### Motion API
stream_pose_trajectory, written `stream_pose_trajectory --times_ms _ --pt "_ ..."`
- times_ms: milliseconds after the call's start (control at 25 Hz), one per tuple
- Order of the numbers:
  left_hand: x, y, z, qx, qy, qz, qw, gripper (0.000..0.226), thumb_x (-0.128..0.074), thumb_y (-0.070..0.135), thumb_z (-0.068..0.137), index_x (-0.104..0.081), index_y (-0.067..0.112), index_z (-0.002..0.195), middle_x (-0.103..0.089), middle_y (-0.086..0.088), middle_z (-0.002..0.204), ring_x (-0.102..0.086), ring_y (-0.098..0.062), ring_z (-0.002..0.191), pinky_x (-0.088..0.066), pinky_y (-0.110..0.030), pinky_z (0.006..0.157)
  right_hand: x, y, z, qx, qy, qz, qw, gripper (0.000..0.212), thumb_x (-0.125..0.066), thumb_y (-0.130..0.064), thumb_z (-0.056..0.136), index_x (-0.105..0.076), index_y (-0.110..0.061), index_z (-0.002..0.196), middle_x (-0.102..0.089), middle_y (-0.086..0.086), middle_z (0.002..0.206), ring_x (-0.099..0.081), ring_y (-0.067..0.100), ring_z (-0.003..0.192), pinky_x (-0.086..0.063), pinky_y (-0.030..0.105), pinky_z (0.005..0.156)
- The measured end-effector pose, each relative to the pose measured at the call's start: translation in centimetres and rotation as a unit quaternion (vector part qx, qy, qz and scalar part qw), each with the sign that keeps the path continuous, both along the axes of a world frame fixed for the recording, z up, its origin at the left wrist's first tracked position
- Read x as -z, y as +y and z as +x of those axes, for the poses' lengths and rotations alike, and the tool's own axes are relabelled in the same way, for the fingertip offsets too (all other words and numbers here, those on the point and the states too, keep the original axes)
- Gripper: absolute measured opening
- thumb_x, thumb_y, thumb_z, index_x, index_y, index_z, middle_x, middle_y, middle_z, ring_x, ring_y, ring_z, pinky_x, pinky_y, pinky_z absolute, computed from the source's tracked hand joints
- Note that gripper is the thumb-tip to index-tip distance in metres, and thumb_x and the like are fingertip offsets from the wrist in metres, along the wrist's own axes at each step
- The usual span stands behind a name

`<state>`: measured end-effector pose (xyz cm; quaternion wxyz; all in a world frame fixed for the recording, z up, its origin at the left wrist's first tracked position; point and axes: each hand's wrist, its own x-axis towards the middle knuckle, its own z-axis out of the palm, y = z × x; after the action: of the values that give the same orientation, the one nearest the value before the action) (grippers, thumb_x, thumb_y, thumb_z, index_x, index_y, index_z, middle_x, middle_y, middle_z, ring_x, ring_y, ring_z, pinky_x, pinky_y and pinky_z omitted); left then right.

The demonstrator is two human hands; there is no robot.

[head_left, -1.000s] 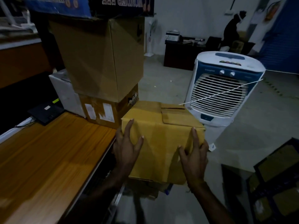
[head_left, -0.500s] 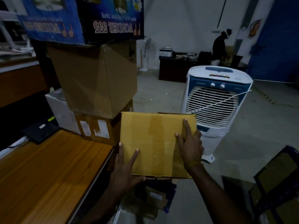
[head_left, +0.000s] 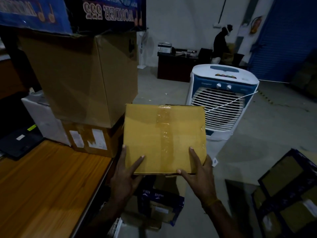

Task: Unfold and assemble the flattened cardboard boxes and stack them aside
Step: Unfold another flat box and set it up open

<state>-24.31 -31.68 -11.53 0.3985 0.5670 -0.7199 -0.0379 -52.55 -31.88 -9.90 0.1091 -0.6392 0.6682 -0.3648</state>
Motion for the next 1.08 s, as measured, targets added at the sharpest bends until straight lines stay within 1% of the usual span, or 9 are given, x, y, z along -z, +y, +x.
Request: stream_pose_trajectory --times_ms 120,200,320,440,520,640,880,960,1080 --pt "-0.2 -1.6 -0.2 -0.013 0.075 0.038 0.996 0.074 -0.079 0.041 0.077 -0.043 0.048 0.141 0.005 -0.006 0.164 -0.018 -0.035 0.146 -0.044 -0.053 0.101 2.0 1.0 0.0 -0.026 -0.008 -0.015 1.000 0.108 -0.087 -0.043 0.068 -0.016 -0.056 0.149 -0.021 0.003 0.149 -0.030 0.024 0.137 -0.040 0.044 0.109" --pt "-0.4 -1.9 -0.6 0.007 0.085 0.032 0.996 0.072 -0.074 0.047 0.078 -0.041 0.048 0.143 -0.013 -0.005 0.161 -0.025 -0.028 0.143 -0.044 -0.051 0.103 2.1 0.2 0.1 0.006 -0.020 -0.055 0.998 0.102 -0.088 -0.029 0.071 -0.025 -0.054 0.148 -0.028 0.005 0.144 -0.033 0.024 0.133 -0.042 0.044 0.108" --pt "-1.0 -1.3 -1.7 0.016 0.134 0.006 0.991 0.068 -0.083 0.028 0.076 -0.053 0.042 0.136 -0.022 -0.001 0.158 -0.027 -0.021 0.143 -0.040 -0.041 0.107 1.8 -0.7 0.2 0.046 -0.090 -0.118 0.988 0.085 -0.087 -0.016 0.073 -0.045 -0.045 0.142 -0.034 0.008 0.140 -0.037 0.020 0.131 -0.043 0.044 0.108" --pt "-1.6 -0.3 -2.0 0.026 0.152 -0.005 0.988 0.058 -0.083 0.019 0.075 -0.063 0.036 0.127 -0.023 -0.003 0.156 -0.027 -0.020 0.143 -0.038 -0.035 0.110 1.9 0.3 0.7 0.022 -0.123 -0.160 0.979 0.072 -0.086 -0.008 0.073 -0.058 -0.038 0.132 -0.033 0.008 0.139 -0.035 0.004 0.131 -0.035 0.019 0.110" --pt "-1.9 0.4 -1.8 0.027 0.151 -0.005 0.988 0.055 -0.084 0.021 0.075 -0.065 0.034 0.125 -0.023 -0.003 0.155 -0.027 -0.017 0.142 -0.038 -0.033 0.110 2.2 1.6 1.2 0.023 -0.141 -0.169 0.975 0.064 -0.085 -0.008 0.073 -0.063 -0.035 0.127 -0.031 0.010 0.140 -0.037 0.015 0.134 -0.031 0.011 0.109" --pt "-3.2 1.9 -2.7 0.020 0.152 -0.039 0.987 0.051 -0.077 0.036 0.077 -0.064 0.032 0.126 -0.023 0.001 0.153 -0.027 -0.010 0.139 -0.037 -0.029 0.108 0.9 2.9 1.0 0.028 -0.172 -0.200 0.964 0.056 -0.085 -0.012 0.072 -0.067 -0.032 0.120 -0.031 0.012 0.140 -0.042 0.026 0.130 -0.032 0.011 0.109" --pt "-4.0 4.6 -4.3 0.006 0.219 -0.030 0.975 0.053 -0.083 0.038 0.070 -0.066 0.038 0.121 -0.024 0.004 0.151 -0.029 -0.019 0.140 -0.051 -0.051 0.097 -1.1 5.1 -2.1 0.029 -0.149 -0.221 0.963 0.064 -0.090 -0.021 0.066 -0.061 -0.032 0.123 -0.034 0.012 0.135 -0.040 0.021 0.127 -0.032 0.011 0.105" --pt "-4.5 4.6 -4.3 0.012 0.199 -0.012 0.980 0.058 -0.086 0.033 0.071 -0.063 0.039 0.124 -0.020 0.003 0.153 -0.028 -0.018 0.141 -0.049 -0.050 0.101 -1.1 4.9 -2.7 0.004 -0.137 -0.186 0.973 0.072 -0.089 -0.027 0.068 -0.053 -0.041 0.130 -0.032 0.011 0.137 -0.037 0.017 0.128 -0.035 0.020 0.106" --pt "-6.2 3.8 -4.6 0.005 0.152 0.042 0.987 0.067 -0.082 0.032 0.075 -0.052 0.048 0.133 -0.011 0.001 0.157 -0.022 -0.022 0.142 -0.042 -0.044 0.107 -1.5 3.5 -2.7 -0.027 -0.136 -0.149 0.979 0.083 -0.087 -0.032 0.071 -0.040 -0.053 0.137 -0.034 0.012 0.132 -0.045 0.027 0.124 -0.045 0.037 0.104"
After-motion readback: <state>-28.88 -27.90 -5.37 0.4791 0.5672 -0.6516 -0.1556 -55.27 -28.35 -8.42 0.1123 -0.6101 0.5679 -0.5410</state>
